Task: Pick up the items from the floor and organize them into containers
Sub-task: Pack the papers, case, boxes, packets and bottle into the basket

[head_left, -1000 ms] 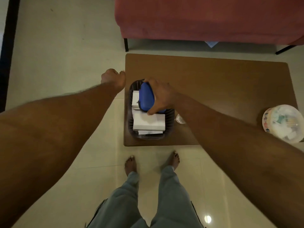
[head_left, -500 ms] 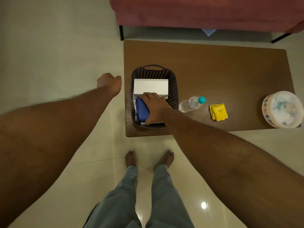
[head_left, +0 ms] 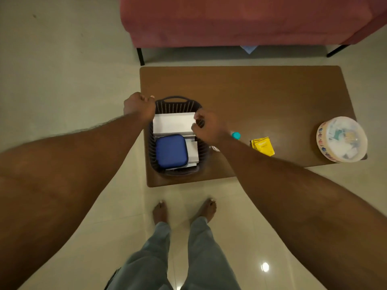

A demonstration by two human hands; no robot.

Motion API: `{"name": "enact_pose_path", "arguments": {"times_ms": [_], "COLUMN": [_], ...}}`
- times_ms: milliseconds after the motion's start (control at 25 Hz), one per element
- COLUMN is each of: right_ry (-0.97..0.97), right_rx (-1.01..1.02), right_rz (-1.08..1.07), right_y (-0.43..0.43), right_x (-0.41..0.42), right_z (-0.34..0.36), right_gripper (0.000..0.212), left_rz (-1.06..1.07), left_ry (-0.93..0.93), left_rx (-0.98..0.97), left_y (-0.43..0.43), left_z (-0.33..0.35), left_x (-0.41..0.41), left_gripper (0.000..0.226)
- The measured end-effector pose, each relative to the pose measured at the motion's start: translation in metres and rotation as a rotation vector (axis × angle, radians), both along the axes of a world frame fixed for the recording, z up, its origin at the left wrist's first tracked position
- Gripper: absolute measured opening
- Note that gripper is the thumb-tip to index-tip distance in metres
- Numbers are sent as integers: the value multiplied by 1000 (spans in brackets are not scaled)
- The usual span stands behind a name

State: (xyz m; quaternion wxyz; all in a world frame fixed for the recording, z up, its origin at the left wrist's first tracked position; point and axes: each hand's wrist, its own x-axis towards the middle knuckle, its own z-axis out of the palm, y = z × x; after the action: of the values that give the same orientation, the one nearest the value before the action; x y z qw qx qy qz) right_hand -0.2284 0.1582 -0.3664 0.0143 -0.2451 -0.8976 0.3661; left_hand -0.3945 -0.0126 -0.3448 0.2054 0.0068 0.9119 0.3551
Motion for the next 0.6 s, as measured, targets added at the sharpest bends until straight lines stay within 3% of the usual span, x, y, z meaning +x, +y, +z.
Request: {"name": "enact_pose_path", "arguments": {"times_ms": [120,280,480,600], "right_ry": [10,-6,-337,-612], "right_rx": [-71,-18,-57,-88], "right_rz": [-308,-488,-615,-542], "right_y": [51,129,204,234], "right_x": [-2,40,128,166], "right_z": [16,23,-9,-47], "right_gripper": [15,9,20,47], "left_rz": [-47,-130,-231,-300], "left_ry": [57,100,110,68], "left_rx": [54,109,69,51], "left_y": [37,103,189,229], "left_z": [9,6,-8,-22], "left_x": [12,38,67,83], "left_gripper": [25,24,24,19]}}
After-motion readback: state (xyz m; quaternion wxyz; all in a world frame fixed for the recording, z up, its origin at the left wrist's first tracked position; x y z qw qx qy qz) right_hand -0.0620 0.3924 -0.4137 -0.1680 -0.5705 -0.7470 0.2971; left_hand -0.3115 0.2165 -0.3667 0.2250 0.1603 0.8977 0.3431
